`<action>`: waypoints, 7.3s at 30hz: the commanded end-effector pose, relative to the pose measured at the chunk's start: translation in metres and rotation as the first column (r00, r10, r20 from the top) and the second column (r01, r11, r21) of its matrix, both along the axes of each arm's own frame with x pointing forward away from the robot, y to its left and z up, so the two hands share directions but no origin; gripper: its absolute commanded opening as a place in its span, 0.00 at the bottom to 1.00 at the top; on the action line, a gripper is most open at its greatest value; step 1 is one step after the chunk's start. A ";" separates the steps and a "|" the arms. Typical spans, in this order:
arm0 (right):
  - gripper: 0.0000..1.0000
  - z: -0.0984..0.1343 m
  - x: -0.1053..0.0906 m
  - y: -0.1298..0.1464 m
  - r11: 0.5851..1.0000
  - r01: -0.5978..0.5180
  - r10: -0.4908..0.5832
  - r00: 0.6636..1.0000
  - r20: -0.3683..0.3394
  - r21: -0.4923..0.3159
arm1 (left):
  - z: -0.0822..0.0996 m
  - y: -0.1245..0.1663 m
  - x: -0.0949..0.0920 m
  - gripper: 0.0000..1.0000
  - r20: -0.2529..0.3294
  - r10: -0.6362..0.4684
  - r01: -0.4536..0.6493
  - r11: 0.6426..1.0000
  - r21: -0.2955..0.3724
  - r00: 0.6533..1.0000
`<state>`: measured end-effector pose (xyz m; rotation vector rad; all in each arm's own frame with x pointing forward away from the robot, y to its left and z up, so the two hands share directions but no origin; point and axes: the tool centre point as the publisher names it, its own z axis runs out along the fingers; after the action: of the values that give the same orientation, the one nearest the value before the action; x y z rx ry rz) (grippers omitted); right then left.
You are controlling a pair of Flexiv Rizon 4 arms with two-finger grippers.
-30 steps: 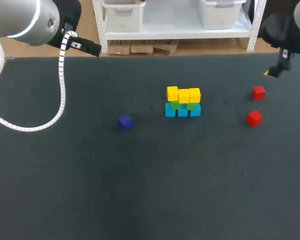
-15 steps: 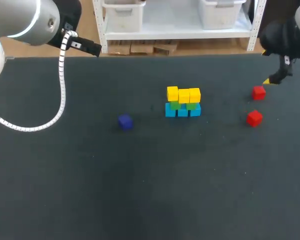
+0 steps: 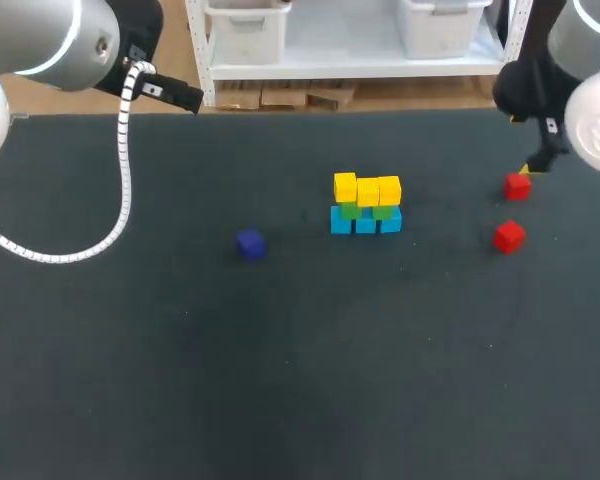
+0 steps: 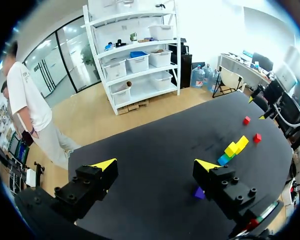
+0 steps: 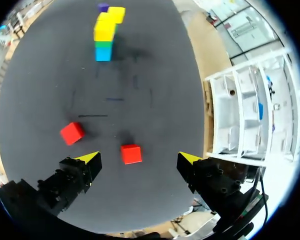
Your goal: Place the blue cubes, place green cubes on the blue cubes, place the yellow cubes on the green cubes, then place the red cubes on the yellow cubes, and place purple cube on the red cubes.
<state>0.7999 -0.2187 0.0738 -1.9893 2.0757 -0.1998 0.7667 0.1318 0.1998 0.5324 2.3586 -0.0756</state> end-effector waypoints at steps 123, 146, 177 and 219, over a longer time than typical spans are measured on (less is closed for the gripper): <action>0.00 -0.006 0.000 0.000 0.991 0.131 -0.136 0.963 -0.232 -0.036 | 0.000 0.002 0.000 1.00 -0.001 -0.007 0.007 1.000 -0.003 1.000; 0.00 0.088 -0.015 0.083 0.996 0.054 -0.042 0.987 -0.155 0.072 | 0.000 0.002 0.000 1.00 -0.001 -0.007 0.007 1.000 -0.003 1.000; 0.00 0.078 -0.037 0.192 0.998 -0.035 0.045 0.974 -0.222 0.049 | 0.000 0.002 0.000 1.00 -0.001 -0.007 0.007 1.000 -0.003 1.000; 0.00 0.024 -0.051 0.242 0.995 -0.091 0.077 0.962 -0.262 -0.042 | 0.000 0.002 0.000 1.00 -0.001 -0.007 0.007 1.000 -0.003 1.000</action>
<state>0.7407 0.0194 0.0994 -2.2235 2.1418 0.0141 0.7667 0.1319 0.1997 0.5323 2.3584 -0.0757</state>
